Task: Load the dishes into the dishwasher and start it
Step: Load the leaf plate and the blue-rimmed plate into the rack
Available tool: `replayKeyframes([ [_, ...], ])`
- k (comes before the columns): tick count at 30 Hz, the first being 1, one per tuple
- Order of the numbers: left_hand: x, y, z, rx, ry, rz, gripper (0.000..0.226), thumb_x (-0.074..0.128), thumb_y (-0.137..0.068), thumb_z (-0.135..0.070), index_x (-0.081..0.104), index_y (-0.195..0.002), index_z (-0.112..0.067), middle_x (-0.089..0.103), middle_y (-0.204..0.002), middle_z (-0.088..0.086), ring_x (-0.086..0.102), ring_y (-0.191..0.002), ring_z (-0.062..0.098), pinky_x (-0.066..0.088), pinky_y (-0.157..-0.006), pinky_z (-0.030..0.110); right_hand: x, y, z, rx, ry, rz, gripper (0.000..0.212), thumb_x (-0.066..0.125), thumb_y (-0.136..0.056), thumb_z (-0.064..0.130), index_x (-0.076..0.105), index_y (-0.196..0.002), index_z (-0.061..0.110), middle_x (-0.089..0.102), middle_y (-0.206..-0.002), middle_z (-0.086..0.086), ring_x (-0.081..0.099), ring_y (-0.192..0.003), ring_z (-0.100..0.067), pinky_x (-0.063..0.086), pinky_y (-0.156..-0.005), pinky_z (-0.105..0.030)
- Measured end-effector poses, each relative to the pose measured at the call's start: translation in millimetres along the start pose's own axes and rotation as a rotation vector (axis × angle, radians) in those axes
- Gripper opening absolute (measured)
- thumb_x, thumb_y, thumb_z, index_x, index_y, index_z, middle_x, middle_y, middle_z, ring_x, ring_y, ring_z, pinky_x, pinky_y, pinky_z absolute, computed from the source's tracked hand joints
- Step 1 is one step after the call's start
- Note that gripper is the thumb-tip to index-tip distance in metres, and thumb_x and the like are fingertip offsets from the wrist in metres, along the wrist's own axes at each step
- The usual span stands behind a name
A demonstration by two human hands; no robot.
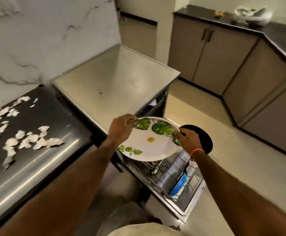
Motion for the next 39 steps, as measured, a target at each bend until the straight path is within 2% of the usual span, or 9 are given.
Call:
replayKeyframes([
  [3,54.0,-36.3,-13.6,0.088,-0.074,0.175,0.024,0.066,-0.096,-0.025,0.075,-0.117,-0.027,0.075,-0.115,-0.004,0.068,-0.104,0.014,0.046,-0.086,0.02,-15.1,-5.1,-40.3,0.092,0.061,-0.037,0.019,0.067,-0.094,0.031,0.078,-0.106,0.022,0.076,-0.09,-0.004,0.068,-0.083,-0.021,0.053,-0.077,-0.032],
  [7,125.3,-78.3,-22.7,0.166,-0.096,0.322,0.027,0.063,-0.097,-0.016,0.075,-0.12,-0.022,0.075,-0.116,-0.003,0.068,-0.107,0.015,0.05,-0.095,0.025,-27.6,-14.0,-82.1,0.193,0.093,-0.051,0.02,0.064,-0.097,0.025,0.076,-0.111,0.019,0.072,-0.087,0.002,0.063,-0.074,-0.008,0.042,-0.064,-0.011],
  [8,145.0,-90.0,-23.4,0.189,-0.113,0.358,0.027,0.062,-0.097,-0.016,0.074,-0.12,-0.023,0.075,-0.116,-0.003,0.069,-0.106,0.015,0.051,-0.094,0.027,-28.9,-19.2,-93.0,0.211,0.096,-0.047,0.021,0.062,-0.097,0.027,0.075,-0.113,0.021,0.073,-0.087,0.004,0.064,-0.075,-0.007,0.045,-0.066,-0.012],
  [11,202.6,-114.0,-22.0,0.282,-0.152,0.495,0.029,0.058,-0.099,-0.019,0.073,-0.123,-0.025,0.075,-0.117,-0.004,0.069,-0.105,0.015,0.053,-0.094,0.03,-26.4,-37.8,-129.1,0.272,0.13,-0.06,0.027,0.059,-0.096,0.035,0.072,-0.118,0.028,0.077,-0.096,0.001,0.071,-0.09,-0.017,0.054,-0.081,-0.031],
  [15,272.4,-138.9,-13.4,0.39,-0.163,0.589,0.033,0.059,-0.097,-0.014,0.071,-0.124,-0.03,0.075,-0.117,-0.005,0.068,-0.108,0.013,0.051,-0.097,0.027,-23.9,-59.8,-170.5,0.324,0.19,-0.163,0.027,0.066,-0.094,0.019,0.074,-0.121,0.02,0.075,-0.11,-0.006,0.069,-0.1,-0.026,0.05,-0.086,-0.031],
  [22,379.2,-194.3,-28.3,0.463,-0.107,0.642,0.034,0.056,-0.101,-0.012,0.068,-0.129,-0.027,0.072,-0.119,0.001,0.067,-0.102,0.017,0.057,-0.093,0.035,-40.4,-107.7,-247.8,0.413,0.306,-0.273,0.029,0.065,-0.094,0.02,0.072,-0.122,0.022,0.075,-0.108,-0.01,0.069,-0.093,-0.032,0.051,-0.079,-0.032],
  [27,438.1,-219.2,-33.3,0.497,-0.096,0.709,0.035,0.055,-0.103,-0.013,0.065,-0.134,-0.025,0.068,-0.131,0.003,0.066,-0.114,0.02,0.054,-0.102,0.037,-50.7,-136.5,-292.3,0.425,0.265,-0.393,0.028,0.063,-0.096,0.018,0.071,-0.123,0.014,0.073,-0.115,-0.012,0.068,-0.101,-0.029,0.05,-0.092,-0.032],
  [32,481.1,-229.4,-11.1,0.479,-0.1,0.748,0.036,0.055,-0.103,-0.012,0.065,-0.134,-0.025,0.069,-0.13,0.0,0.067,-0.113,0.017,0.054,-0.102,0.035,-40.1,-151.2,-333.7,0.47,0.225,-0.382,0.029,0.062,-0.097,0.017,0.07,-0.124,0.012,0.071,-0.12,-0.013,0.066,-0.108,-0.029,0.047,-0.099,-0.031],
  [39,511.3,-225.5,31.5,0.444,-0.154,0.79,0.036,0.057,-0.101,-0.009,0.065,-0.135,-0.021,0.067,-0.133,0.006,0.062,-0.125,0.022,0.05,-0.108,0.036,2.3,-154.2,-377.0,0.571,0.21,-0.243,0.03,0.058,-0.099,0.024,0.069,-0.128,0.023,0.071,-0.121,-0.01,0.065,-0.107,-0.03,0.047,-0.093,-0.03],
])
Point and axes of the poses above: each hand's wrist, its own y-axis away from the middle knuckle, its own x-axis out of the palm, z = x × y, the point moved 3 cm from there along -y, towards the middle knuckle
